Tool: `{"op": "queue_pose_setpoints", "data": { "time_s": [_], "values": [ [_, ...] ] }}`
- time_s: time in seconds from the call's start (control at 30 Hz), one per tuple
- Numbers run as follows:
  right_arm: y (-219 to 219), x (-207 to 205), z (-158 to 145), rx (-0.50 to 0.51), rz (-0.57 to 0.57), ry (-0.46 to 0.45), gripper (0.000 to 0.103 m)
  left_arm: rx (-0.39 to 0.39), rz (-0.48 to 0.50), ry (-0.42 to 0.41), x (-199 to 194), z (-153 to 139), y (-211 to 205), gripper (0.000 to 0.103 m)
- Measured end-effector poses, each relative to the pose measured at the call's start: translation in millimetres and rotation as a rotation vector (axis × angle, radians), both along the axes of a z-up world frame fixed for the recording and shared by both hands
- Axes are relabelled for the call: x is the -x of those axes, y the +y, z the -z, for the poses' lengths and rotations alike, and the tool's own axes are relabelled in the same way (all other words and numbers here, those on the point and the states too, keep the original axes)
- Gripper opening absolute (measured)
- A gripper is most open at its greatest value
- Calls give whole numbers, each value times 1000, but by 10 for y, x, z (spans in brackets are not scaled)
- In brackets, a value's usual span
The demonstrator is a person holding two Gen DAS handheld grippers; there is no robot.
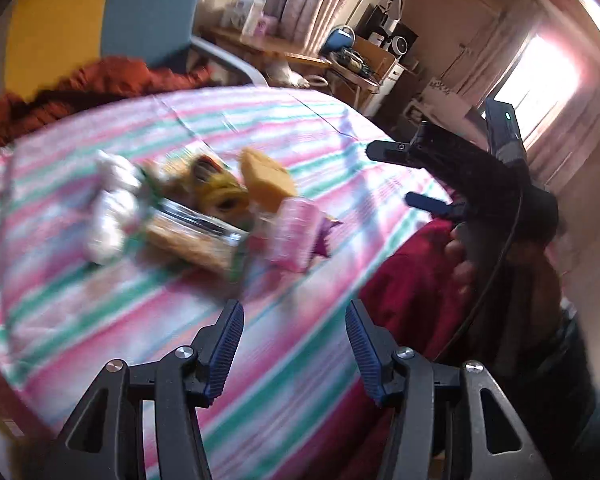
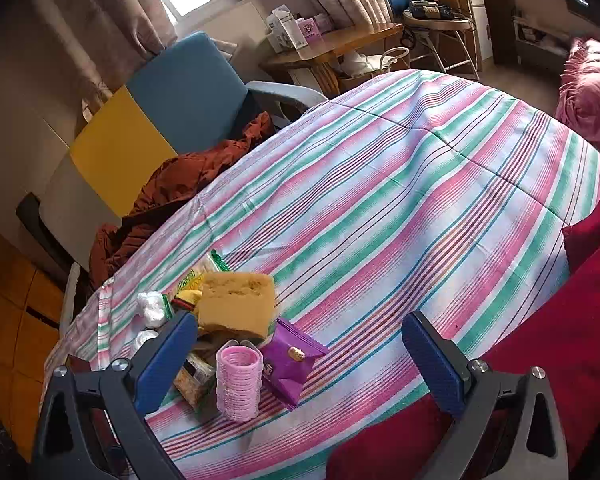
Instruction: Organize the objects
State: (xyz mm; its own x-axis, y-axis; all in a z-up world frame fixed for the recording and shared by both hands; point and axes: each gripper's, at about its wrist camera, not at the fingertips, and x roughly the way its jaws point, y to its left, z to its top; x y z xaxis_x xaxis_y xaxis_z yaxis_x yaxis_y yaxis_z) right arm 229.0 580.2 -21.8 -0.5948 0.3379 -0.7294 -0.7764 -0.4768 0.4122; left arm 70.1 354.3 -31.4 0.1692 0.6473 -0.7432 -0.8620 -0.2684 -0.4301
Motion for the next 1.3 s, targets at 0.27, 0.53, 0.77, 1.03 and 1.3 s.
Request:
{"op": "queue_pose_setpoints", "data": {
  "time_s": [0.27,0.53,0.77,1.03,1.3],
  "values": [
    [13,-5,-12,8,-17,63,103,93,-174,-516,270,516,491,76],
    [60,-86,19,44,-21,146,103,147,-391,-694,370,714,726,84],
    [129,-179,79,95,-10,214,103,194,-491,-687,333,840,926,84],
    [140,-156,97,105,-13,202,103,213,-510,-760,402,1064,854,63],
    [158,-108,131,115,-14,150,103,183,-367,-540,276,823,619,57]
  ]
}}
